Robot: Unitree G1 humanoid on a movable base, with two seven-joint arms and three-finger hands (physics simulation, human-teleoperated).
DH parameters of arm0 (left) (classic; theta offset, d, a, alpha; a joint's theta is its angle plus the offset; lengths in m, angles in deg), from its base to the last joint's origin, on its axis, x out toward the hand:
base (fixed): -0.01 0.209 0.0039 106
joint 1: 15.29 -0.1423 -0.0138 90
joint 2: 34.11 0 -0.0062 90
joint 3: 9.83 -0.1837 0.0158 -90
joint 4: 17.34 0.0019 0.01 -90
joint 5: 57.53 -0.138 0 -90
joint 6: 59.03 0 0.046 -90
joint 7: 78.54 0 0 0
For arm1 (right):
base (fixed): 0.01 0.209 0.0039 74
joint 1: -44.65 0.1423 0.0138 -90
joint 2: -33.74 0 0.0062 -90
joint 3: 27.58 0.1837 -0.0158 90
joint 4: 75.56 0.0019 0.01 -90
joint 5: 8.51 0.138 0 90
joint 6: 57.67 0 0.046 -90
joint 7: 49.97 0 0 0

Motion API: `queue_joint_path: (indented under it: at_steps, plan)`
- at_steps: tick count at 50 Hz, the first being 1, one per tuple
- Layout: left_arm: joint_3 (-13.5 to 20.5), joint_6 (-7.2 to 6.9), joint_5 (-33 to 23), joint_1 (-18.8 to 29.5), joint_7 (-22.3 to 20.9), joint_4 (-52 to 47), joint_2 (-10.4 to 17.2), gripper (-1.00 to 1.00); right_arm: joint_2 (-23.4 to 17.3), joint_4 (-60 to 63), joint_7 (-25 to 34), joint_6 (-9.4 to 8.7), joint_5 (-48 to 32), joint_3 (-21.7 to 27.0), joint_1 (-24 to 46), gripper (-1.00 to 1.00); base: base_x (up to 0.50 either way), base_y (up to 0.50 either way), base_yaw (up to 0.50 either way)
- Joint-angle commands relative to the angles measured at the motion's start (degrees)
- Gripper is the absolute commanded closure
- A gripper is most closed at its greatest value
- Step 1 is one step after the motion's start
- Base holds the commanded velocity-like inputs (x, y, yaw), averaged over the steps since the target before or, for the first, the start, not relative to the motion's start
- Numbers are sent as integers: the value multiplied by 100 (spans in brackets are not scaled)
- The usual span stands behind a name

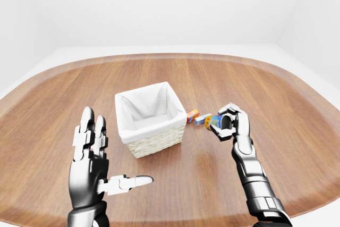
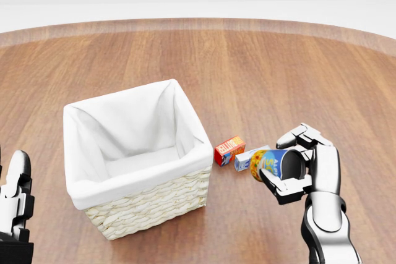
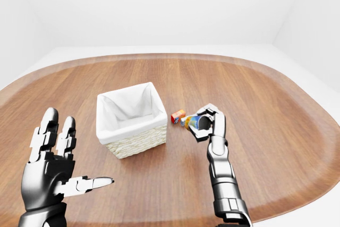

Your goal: Pick up the alphabet soup and put it in the basket.

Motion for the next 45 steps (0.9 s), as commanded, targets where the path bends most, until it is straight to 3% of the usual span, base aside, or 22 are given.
queue_joint_path:
  at_steps: [1,12,14,17,39,45]
  plan:
    - [-7,0,-8,36,1,29,6,-100,-66,723,-73,-410,-56,85,258,100,0,0,0]
    - [14,0,13,27,-14,19,-1,-100,-121,455,-163,-386,-37,70,510,100,0,0,0]
    - [32,0,42,-2,-33,2,-4,-100,-126,573,-211,-609,-50,42,678,100,0,0,0]
    - [35,0,36,2,-46,9,-12,-100,-134,611,-227,-718,-15,45,789,100,0,0,0]
    - [50,0,78,-29,-107,-26,-31,-100,21,1153,-286,-718,-70,-160,1221,100,0,0,0]
    - [-3,0,22,29,-60,11,-14,-100,243,1387,-361,-718,-172,-375,1612,100,0,0,0]
